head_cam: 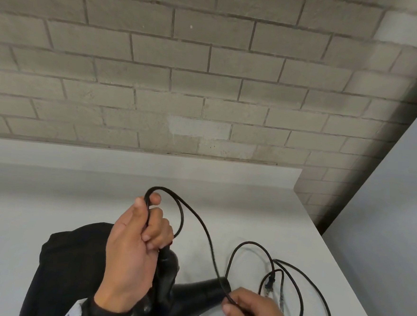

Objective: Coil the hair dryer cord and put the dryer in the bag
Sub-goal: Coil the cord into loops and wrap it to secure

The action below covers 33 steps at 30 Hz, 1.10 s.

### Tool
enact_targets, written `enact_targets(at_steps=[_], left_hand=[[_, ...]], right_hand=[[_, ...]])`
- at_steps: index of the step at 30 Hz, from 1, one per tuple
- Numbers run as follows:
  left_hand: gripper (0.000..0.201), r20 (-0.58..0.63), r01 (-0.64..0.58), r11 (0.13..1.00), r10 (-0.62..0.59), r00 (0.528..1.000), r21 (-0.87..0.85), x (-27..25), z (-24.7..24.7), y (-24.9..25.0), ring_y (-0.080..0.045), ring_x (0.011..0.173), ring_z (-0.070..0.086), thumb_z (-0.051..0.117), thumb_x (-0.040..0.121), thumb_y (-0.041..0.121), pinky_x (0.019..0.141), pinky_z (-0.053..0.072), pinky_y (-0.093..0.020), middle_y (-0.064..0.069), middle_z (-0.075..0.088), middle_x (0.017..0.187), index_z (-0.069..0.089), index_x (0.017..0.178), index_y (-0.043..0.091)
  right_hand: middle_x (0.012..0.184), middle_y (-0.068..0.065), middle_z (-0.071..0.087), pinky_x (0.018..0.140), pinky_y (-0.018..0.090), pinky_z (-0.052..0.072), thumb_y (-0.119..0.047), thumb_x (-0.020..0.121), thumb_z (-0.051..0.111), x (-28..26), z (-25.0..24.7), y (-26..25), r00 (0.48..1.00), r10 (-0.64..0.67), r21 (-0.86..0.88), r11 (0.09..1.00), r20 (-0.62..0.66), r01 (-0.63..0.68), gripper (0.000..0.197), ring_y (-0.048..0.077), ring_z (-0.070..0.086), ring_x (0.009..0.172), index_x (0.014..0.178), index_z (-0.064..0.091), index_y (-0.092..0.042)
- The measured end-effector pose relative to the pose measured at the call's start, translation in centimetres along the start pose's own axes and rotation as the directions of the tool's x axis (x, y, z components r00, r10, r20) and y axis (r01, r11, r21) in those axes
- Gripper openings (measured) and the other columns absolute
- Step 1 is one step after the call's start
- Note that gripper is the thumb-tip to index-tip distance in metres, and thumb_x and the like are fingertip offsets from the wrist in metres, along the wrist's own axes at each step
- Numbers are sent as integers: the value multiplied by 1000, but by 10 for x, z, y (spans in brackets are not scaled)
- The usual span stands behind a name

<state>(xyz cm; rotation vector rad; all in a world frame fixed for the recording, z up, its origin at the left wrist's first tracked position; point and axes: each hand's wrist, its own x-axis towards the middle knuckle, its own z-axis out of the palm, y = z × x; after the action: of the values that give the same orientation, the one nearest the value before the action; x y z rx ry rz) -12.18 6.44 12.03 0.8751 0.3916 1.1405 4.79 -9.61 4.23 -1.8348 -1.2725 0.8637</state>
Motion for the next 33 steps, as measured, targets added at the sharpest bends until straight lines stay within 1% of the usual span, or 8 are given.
enact_targets(at_steps=[2,5,8,13,17,20,26,33], left_hand=[[31,-34,-20,1000,20,999,2,4,-3,2,-7,41,23,37,100,34,45,27,-20,9,25,49,57,90,14],[31,-59,-35,999,34,998,-19,10,-8,3,-6,42,23,36,101,35,45,27,-20,9,26,50,58,90,15],[31,-48,-46,999,46,998,6,11,-6,0,-7,43,23,36,101,35,46,28,-19,9,26,50,58,91,15],[31,36,-59,993,55,998,99,7,3,-8,-10,46,25,38,100,33,49,29,-21,4,26,54,62,88,18],[36,131,-71,976,45,990,208,2,7,-11,-14,47,27,43,103,43,50,28,-24,2,28,55,64,84,21],[35,186,-97,962,50,981,256,-3,8,-13,-17,44,38,48,94,48,50,37,-22,2,33,52,63,87,18],[34,268,-148,940,64,961,307,-6,13,-15,-28,51,60,47,90,49,60,51,-28,-6,50,52,64,86,20],[44,380,-157,935,26,925,318,-11,17,-15,-30,58,66,50,94,53,65,53,-26,-11,64,58,61,90,11]], right_hand=[[76,-17,67,73,11,47,-34,86,67,-8,-13,9,989,-69,-154,987,-129,49,13,1,64,74,86,63,-46],[79,-21,68,67,3,44,-19,83,73,-21,-34,20,907,-212,-281,953,-364,110,32,-1,65,74,85,63,-50],[81,-24,66,69,-1,42,-34,80,67,-34,-46,9,798,-373,-401,898,-473,182,12,-8,63,76,88,65,-42],[66,-17,52,47,13,45,-47,101,34,-44,-47,-37,749,-642,-749,574,-160,331,25,1,53,52,96,58,-40],[59,-5,45,38,16,42,-34,96,47,-45,-45,-69,664,-739,-790,474,-117,388,8,13,45,43,94,54,-33],[60,-2,44,37,20,40,-30,92,57,-39,-44,-82,635,-759,-751,502,-144,429,4,16,42,45,96,57,-31],[67,-5,44,43,27,40,-28,96,58,-23,-41,-99,653,-735,-574,619,-183,535,8,14,40,52,97,66,-28],[73,-13,54,54,28,44,-24,96,57,7,-48,-117,644,-717,-430,686,-266,586,9,8,48,61,99,66,-24]])
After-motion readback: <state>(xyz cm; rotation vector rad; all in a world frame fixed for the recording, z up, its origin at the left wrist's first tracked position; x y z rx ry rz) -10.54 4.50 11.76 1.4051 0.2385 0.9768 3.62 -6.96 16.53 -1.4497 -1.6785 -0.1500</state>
